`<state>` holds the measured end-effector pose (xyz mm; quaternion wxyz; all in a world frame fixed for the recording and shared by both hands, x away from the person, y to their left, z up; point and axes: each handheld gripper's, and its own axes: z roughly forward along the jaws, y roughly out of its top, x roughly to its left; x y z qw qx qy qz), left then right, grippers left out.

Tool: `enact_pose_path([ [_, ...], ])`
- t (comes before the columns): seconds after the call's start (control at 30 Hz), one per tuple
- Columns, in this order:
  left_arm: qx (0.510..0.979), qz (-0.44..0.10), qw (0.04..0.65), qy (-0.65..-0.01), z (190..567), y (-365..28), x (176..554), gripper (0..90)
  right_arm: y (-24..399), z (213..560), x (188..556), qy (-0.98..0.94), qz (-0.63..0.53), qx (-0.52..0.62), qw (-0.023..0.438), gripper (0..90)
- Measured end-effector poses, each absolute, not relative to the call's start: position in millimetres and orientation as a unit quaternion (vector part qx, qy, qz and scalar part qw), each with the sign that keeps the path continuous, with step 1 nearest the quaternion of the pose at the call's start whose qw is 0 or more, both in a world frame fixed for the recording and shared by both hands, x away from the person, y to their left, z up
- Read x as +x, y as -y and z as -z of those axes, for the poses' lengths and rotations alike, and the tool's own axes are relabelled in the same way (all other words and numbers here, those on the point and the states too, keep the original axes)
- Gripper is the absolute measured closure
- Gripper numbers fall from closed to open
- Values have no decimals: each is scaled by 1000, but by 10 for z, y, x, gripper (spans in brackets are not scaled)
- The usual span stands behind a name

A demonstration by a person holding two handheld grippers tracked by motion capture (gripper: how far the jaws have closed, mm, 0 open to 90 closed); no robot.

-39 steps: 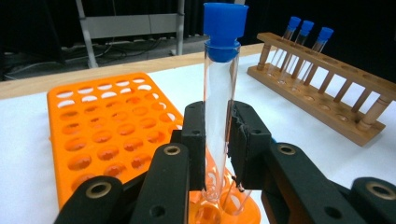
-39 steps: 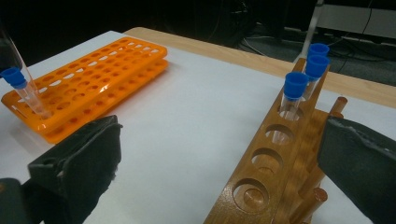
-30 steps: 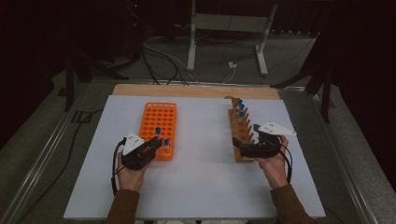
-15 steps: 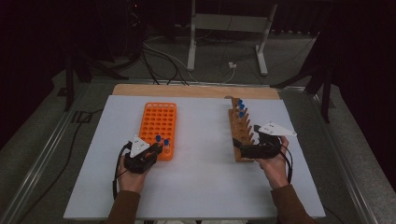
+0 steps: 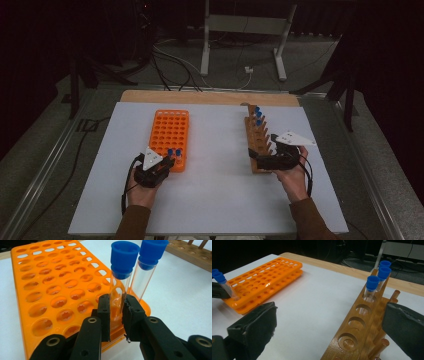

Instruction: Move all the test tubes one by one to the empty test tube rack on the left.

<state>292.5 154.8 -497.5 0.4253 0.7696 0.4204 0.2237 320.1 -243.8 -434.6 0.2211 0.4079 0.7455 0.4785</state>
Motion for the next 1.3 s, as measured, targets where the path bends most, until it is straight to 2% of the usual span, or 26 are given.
enact_pose_path([
  [0.33,765,-197,443,-424,4973,-1598,2930,754,2423,4319,3209,-745,-481,407,220,0],
  [0.73,736,-195,494,-420,4837,-1732,2821,459,2472,4232,3300,-741,-478,416,221,1],
  [0.97,716,-220,504,-430,4744,-1761,2787,205,2458,4179,3373,-738,-474,420,231,6],
  [1.1,711,-224,502,-439,4742,-1785,2793,144,2457,4204,3438,-738,-468,427,231,6],
  [1.23,704,-228,496,-454,4742,-1815,2812,16,2466,4209,3507,-738,-462,433,233,6],
  [1.3,701,-233,495,-458,4740,-1826,2813,7,2473,4202,3544,-739,-460,434,231,6],
])
